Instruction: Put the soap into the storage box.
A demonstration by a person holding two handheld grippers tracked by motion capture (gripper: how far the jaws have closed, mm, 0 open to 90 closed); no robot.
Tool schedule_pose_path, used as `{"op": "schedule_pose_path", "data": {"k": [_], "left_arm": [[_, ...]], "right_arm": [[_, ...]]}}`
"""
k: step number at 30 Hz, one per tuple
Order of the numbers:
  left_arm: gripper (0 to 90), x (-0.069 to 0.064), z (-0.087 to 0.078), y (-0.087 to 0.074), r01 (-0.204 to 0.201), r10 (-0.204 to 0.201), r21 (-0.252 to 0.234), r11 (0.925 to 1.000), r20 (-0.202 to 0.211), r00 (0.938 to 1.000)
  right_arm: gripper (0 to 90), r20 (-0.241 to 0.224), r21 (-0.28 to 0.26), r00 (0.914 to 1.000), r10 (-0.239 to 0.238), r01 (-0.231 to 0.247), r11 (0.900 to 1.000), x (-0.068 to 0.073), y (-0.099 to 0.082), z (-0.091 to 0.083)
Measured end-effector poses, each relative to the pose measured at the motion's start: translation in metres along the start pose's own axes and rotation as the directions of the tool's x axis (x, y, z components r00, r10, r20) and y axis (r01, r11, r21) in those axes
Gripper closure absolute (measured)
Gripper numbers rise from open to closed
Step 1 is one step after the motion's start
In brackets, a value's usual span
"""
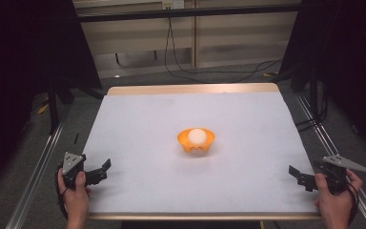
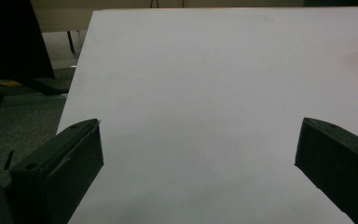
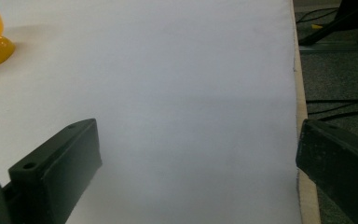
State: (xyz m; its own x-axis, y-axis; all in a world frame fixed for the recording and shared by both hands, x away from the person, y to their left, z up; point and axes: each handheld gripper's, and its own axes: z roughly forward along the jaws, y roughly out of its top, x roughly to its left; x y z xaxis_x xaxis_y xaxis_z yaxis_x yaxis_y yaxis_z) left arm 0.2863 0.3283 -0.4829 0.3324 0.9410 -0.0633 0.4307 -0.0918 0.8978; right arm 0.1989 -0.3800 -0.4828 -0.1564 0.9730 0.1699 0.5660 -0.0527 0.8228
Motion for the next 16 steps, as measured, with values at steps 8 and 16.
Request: {"op": "schedule_pose_path", "data": {"k": [8, 16], "left_arm": [[0.5, 0.0004, 0.0003, 0.0002, -0.003, 0.003, 0.004, 1.0000, -0.004, 1.0000], [0.5, -0.0002, 0.0001, 0.0000, 0.002, -0.002, 0.001, 1.0000, -0.006, 1.0000]], "right_arm": [[0.0, 0.001, -0.058, 0.9998, 0.021, -0.021, 0.9981, -0.0016, -0.0074, -0.0056], [0.0, 0.016, -0.066, 0.9998, 0.014, -0.013, 0.9977, -0.0007, -0.0079, -0.0059]]}}
